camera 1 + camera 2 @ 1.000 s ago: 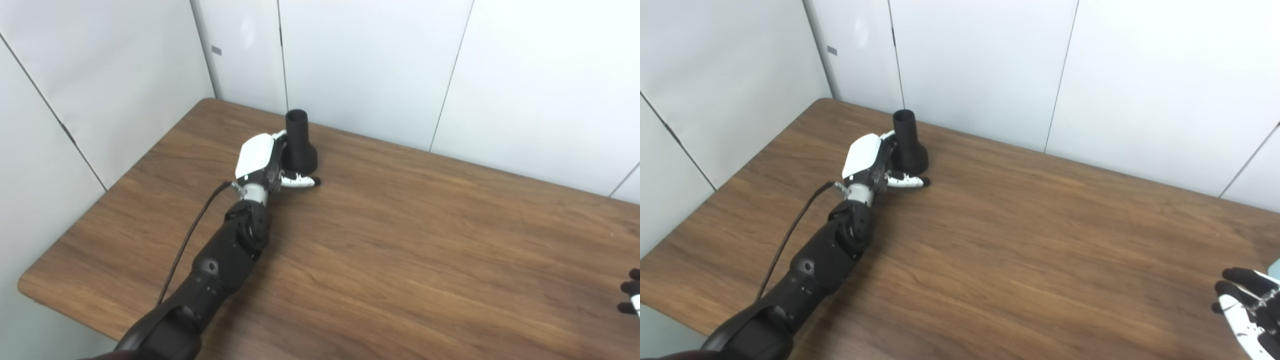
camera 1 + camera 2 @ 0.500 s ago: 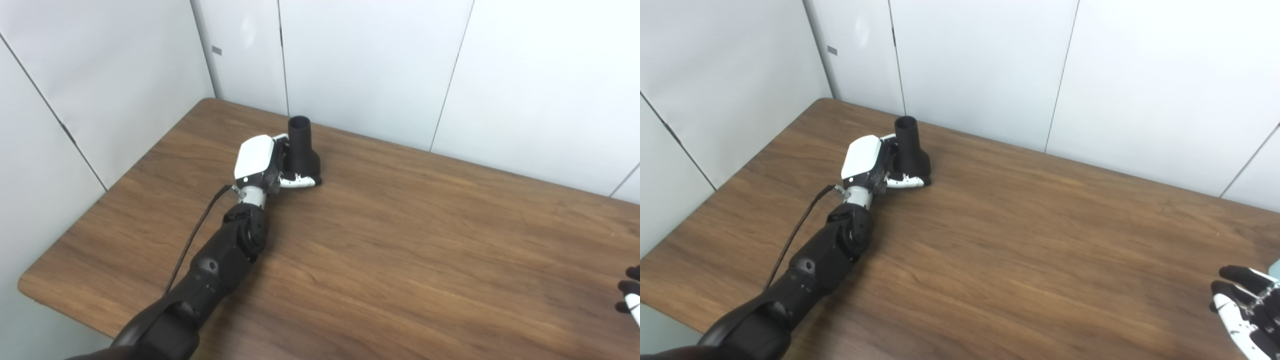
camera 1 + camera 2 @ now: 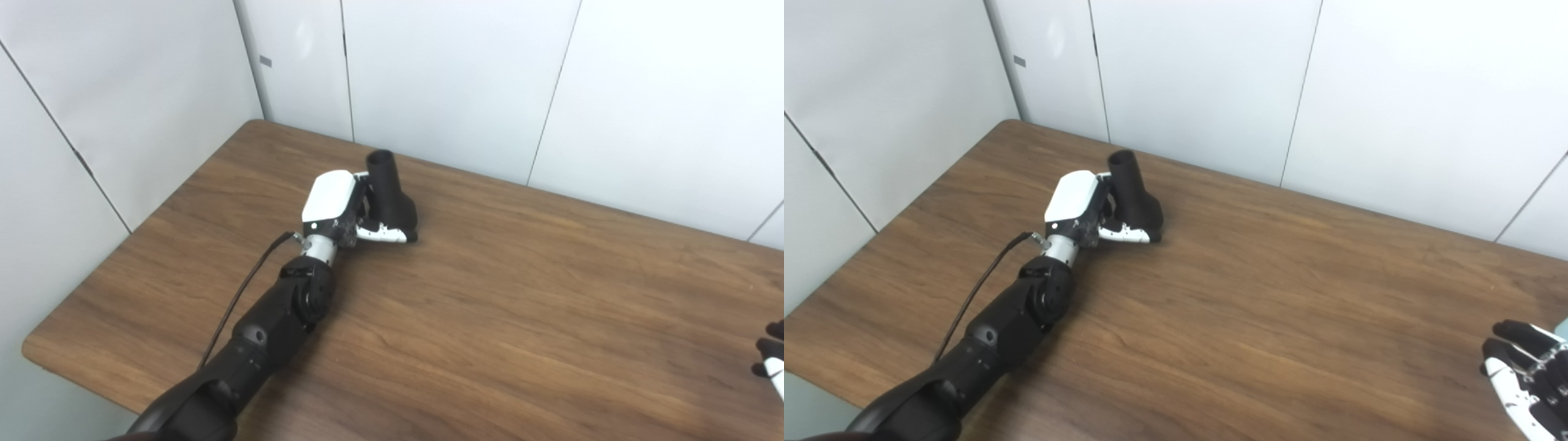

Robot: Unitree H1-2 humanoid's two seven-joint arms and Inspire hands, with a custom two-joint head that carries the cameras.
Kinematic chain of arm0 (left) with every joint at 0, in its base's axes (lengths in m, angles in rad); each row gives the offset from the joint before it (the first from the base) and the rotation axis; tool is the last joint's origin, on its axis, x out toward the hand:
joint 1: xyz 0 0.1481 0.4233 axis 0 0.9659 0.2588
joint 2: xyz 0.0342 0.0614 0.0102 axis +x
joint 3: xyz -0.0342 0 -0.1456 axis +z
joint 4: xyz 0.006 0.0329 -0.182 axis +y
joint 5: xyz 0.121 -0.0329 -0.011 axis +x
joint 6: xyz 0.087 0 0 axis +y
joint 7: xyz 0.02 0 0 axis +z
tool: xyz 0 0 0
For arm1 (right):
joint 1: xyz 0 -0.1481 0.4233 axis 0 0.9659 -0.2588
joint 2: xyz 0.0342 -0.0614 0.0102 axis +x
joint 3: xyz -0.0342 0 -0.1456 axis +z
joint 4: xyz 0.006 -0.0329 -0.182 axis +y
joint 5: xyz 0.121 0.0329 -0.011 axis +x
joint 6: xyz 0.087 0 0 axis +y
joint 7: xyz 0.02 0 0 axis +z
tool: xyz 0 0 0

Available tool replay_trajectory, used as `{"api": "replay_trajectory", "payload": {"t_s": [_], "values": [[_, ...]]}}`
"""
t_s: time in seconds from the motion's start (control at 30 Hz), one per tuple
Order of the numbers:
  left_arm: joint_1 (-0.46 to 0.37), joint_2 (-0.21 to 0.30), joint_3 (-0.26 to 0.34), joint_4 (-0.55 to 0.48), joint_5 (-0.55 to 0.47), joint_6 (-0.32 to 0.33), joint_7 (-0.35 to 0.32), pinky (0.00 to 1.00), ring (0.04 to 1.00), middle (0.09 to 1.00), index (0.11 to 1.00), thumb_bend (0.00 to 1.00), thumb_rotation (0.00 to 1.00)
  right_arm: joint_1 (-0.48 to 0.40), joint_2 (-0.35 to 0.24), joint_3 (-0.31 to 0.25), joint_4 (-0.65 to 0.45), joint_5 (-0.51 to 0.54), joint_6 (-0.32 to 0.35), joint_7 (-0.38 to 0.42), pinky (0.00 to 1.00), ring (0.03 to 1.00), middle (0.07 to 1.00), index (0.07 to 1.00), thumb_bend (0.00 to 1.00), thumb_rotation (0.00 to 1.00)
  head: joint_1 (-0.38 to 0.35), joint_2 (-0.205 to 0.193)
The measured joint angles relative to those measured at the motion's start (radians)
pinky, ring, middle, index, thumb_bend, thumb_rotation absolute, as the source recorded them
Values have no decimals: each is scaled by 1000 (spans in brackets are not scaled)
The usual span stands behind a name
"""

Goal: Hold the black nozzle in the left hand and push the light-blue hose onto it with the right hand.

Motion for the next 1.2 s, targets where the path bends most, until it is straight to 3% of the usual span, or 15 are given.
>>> {"api": "replay_trajectory", "payload": {"t_s": [0.03, 0.1, 0.23, 0.37, 0.6, 0.67, 0.73, 0.8, 0.9, 1.2], "values": [[0, 2, -6, 0, 8, -10, 1, 89, 124, 290, 485, 522, 26, 0, -2, -1, 6, 1, -10, 0, 567, 677, 686, 626, 145, 0, 0, 0], [2, 2, -7, 0, 22, -35, 10, 61, 98, 187, 485, 520, 40, 0, -3, -7, 25, 1, -23, -1, 581, 685, 695, 639, 140, 0, 0, 0], [4, 2, -6, 2, 23, -75, 16, 54, 93, 155, 485, 519, 42, 1, -3, -11, 36, 4, -26, -2, 564, 668, 685, 631, 152, 0, -17, 5], [6, 6, -13, 3, 26, -114, 14, 49, 86, 138, 485, 519, 42, 0, 1, -10, 35, 1, -27, -4, 617, 704, 707, 648, 164, 0, -52, 12], [17, 12, -23, -5, 39, -178, 15, 59, 99, 164, 485, 518, 41, -1, 0, -9, 24, 3, -25, -3, 659, 740, 743, 697, 164, 0, -124, 18], [27, 15, -30, -18, 49, -194, 16, 64, 105, 206, 485, 518, 41, -1, -2, -13, 6, 6, -21, -2, 654, 743, 748, 699, 151, 0, -149, 20], [36, 17, -43, -31, 73, -209, 20, 124, 207, 388, 500, 520, 10, -1, -7, -20, -22, 5, -19, -2, 650, 741, 739, 685, 171, 0, -176, 23], [39, 17, -52, -35, 78, -241, 22, 233, 333, 474, 479, 522, 2, -1, -17, -34, -39, 1, -19, -3, 650, 734, 731, 676, 204, 0, -192, 26], [47, 18, -61, -42, 81, -275, 21, 355, 437, 487, 484, 523, 0, 3, -41, -62, -40, 0, -19, -4, 646, 726, 724, 669, 222, 0, -225, 29], [64, 23, -123, -70, 151, -393, 26, 374, 489, 489, 483, 522, 0, 8, -46, -123, -52, 2, -19, -23, 620, 710, 716, 668, 222, 0, -293, 34]]}}
